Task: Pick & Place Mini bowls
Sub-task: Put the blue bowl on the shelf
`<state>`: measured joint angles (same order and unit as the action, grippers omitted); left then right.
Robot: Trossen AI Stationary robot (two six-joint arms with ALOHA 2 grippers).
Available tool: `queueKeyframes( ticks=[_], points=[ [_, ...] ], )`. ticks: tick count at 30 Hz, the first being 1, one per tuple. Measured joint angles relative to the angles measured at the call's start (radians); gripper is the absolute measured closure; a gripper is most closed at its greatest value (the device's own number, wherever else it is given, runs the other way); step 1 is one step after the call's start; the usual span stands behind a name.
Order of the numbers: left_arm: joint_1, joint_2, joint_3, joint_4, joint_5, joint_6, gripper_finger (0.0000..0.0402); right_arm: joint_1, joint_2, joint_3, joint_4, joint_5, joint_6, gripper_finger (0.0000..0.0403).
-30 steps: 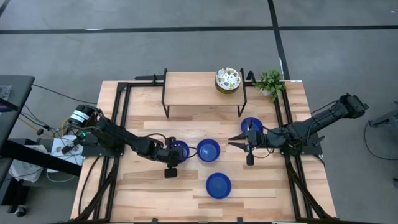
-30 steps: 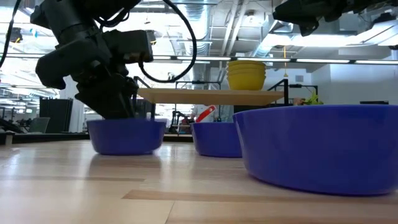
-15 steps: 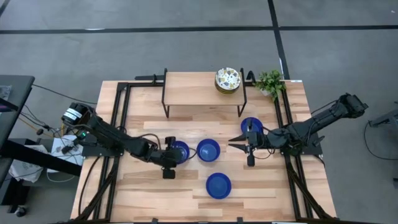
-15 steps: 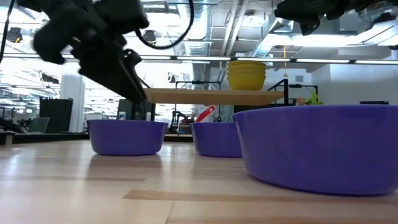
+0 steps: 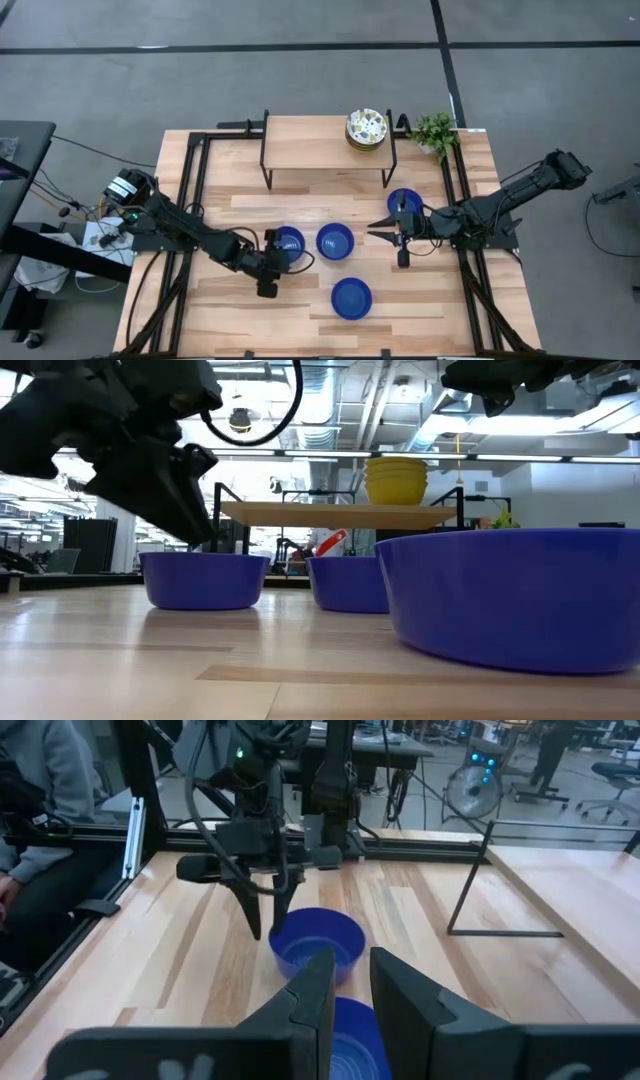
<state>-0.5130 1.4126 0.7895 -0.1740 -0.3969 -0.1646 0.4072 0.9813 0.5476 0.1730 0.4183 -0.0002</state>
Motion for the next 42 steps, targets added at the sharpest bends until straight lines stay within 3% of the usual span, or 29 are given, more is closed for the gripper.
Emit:
queueKeyframes(
  ticks=[30, 42],
  points=[
    [0.111, 0.055, 0.000, -0.032, 0.112, -0.054, 0.0303, 0.000, 0.000, 0.000, 0.000, 0.000, 0.000, 0.0344],
    [0.115, 0.047, 0.000, -0.080, 0.143, 0.009, 0.0392, 0.000, 0.000, 0.000, 0.000, 0.000, 0.000, 0.0344]
  ],
)
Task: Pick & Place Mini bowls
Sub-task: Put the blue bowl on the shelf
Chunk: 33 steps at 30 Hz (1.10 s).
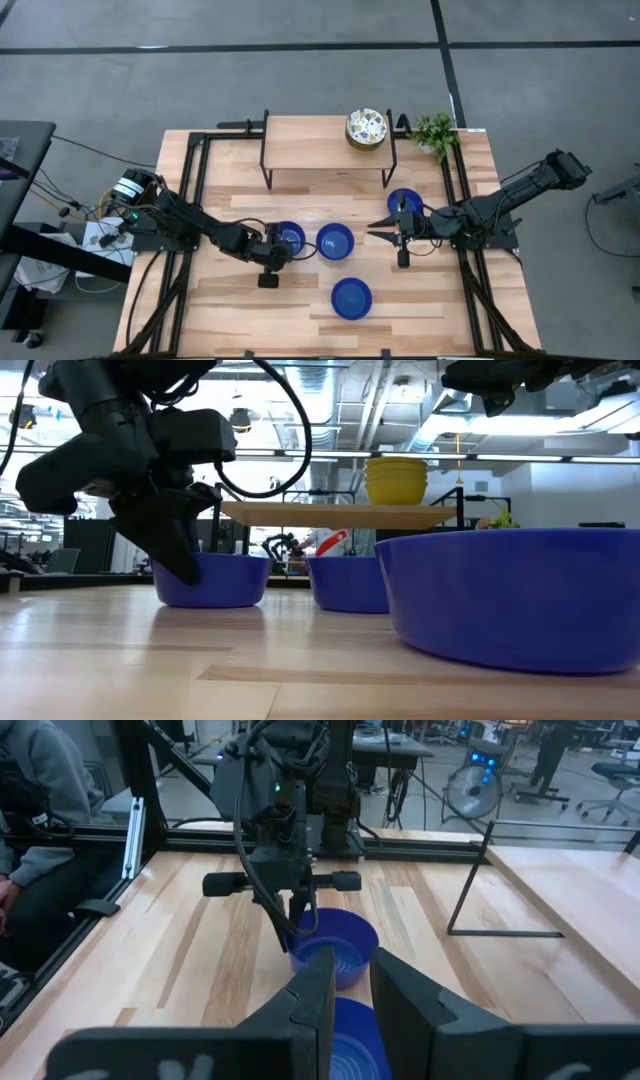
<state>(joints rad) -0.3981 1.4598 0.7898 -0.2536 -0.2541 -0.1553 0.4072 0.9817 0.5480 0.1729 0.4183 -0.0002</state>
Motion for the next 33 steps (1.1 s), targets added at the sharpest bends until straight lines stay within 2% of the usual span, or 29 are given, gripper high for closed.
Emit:
queueKeyframes(
  ticks=[14, 18, 22, 27, 33],
  points=[
    [0.000, -0.013, 0.010, -0.002, -0.011, 0.020, 0.0394, 0.000, 0.000, 0.000, 0.000, 0.000, -0.008, 0.0344],
    [-0.002, -0.013, 0.021, -0.006, -0.055, 0.034, 0.0392, 0.000, 0.000, 0.000, 0.000, 0.000, -0.008, 0.0344],
    [-0.014, -0.013, 0.062, -0.001, -0.113, 0.101, 0.0392, 0.000, 0.000, 0.000, 0.000, 0.000, -0.008, 0.0344],
    [-0.023, -0.013, 0.121, -0.002, -0.245, 0.247, 0.0391, -0.004, 0.000, 0.000, 0.000, 0.000, -0.008, 0.0344],
    [-0.003, -0.078, 0.190, -0.018, -0.266, 0.357, 0.0390, -0.004, 0.000, 0.000, 0.001, 0.000, -0.008, 0.0344]
  ],
)
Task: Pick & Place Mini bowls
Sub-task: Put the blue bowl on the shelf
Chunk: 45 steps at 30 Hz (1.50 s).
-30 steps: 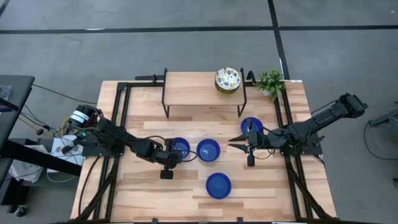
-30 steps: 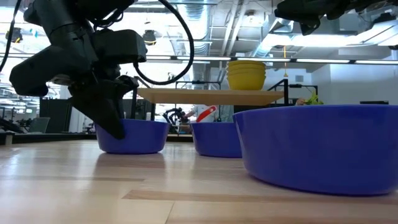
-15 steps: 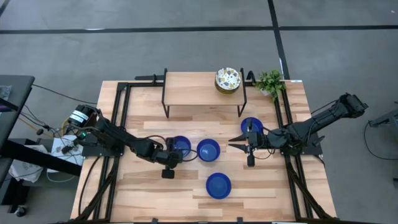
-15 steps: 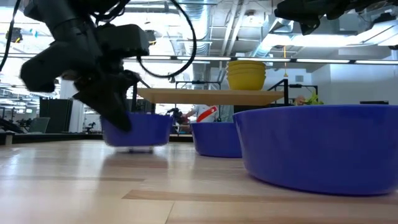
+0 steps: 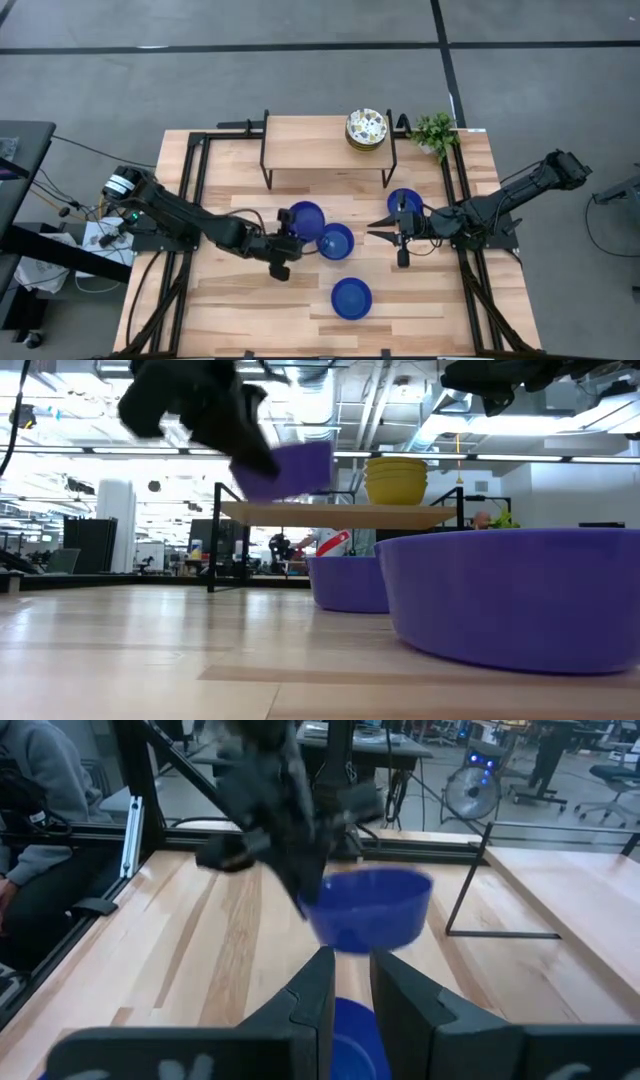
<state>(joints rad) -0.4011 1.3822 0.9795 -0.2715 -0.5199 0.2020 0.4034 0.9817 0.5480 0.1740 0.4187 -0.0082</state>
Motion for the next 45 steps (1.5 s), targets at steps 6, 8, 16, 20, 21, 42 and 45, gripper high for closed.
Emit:
queueKeyframes(
  ticks=[6, 8, 16, 20, 21, 42, 45],
  points=[
    [0.074, -0.150, 0.025, -0.044, -0.001, 0.007, 0.0390, 0.000, 0.000, 0.000, 0.014, 0.000, 0.000, 0.0344],
    [0.121, -0.201, 0.025, -0.043, -0.003, 0.008, 0.0390, 0.000, 0.000, 0.000, 0.029, 0.000, 0.000, 0.0344],
    [0.382, -0.314, 0.025, 0.008, 0.016, 0.011, 0.0387, 0.000, 0.000, 0.000, 0.077, 0.001, 0.000, 0.0344],
    [0.513, -0.308, 0.025, 0.066, 0.145, 0.011, 0.0385, 0.000, 0.000, 0.000, 0.088, 0.003, 0.000, 0.0344],
    [0.543, -0.303, 0.025, 0.078, 0.176, 0.011, 0.0384, 0.000, 0.000, 0.000, 0.091, 0.003, 0.000, 0.0344],
    [0.803, -0.148, 0.025, 0.111, 0.306, 0.008, 0.0372, -0.008, 0.000, 0.000, 0.096, 0.004, 0.008, 0.0344],
    [0.799, -0.148, 0.025, 0.115, 0.314, 0.033, 0.0353, -0.016, 0.000, 0.000, 0.094, 0.005, 0.016, 0.0344]
  ],
)
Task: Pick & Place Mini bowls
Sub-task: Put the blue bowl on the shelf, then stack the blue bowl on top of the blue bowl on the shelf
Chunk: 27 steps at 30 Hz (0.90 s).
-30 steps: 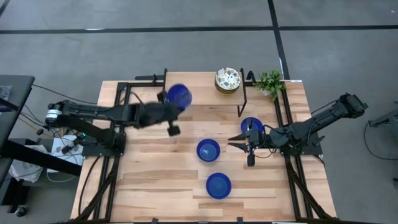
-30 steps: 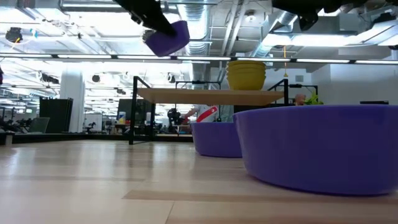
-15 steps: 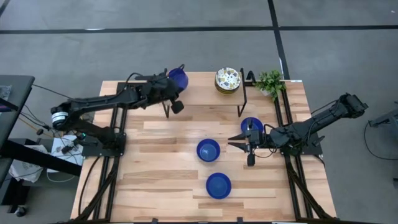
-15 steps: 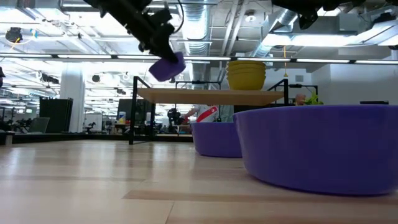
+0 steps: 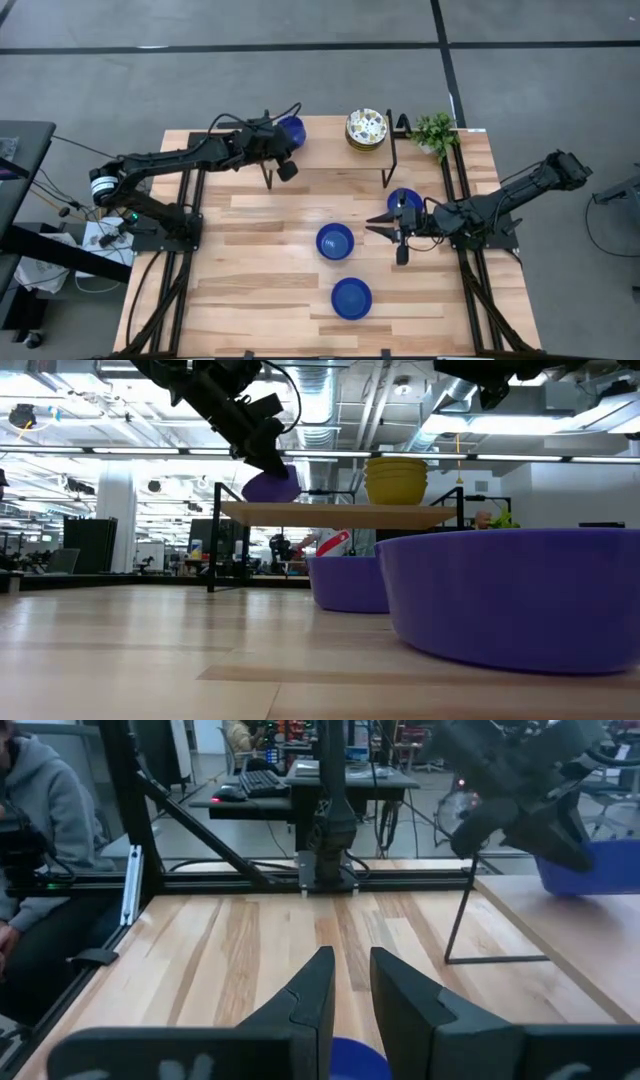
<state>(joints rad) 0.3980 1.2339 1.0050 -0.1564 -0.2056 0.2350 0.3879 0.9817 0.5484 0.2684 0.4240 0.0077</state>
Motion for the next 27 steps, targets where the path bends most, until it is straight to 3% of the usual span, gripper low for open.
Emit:
queueKeyframes(
  ticks=[12, 23, 27],
  points=[
    [-0.004, 0.000, 0.000, 0.001, -0.003, 0.004, 0.0263, -0.004, 0.000, 0.000, -0.014, 0.001, 0.019, 0.0344],
    [-0.145, -0.058, 0.000, 0.001, -0.003, 0.017, 0.0276, 0.017, 0.000, 0.000, -0.046, 0.000, 0.038, 0.0344],
    [-0.286, -0.088, -0.019, 0.005, 0.000, -0.019, 0.0281, 0.019, 0.000, 0.030, -0.228, 0.035, 0.142, 0.0344]
  ],
)
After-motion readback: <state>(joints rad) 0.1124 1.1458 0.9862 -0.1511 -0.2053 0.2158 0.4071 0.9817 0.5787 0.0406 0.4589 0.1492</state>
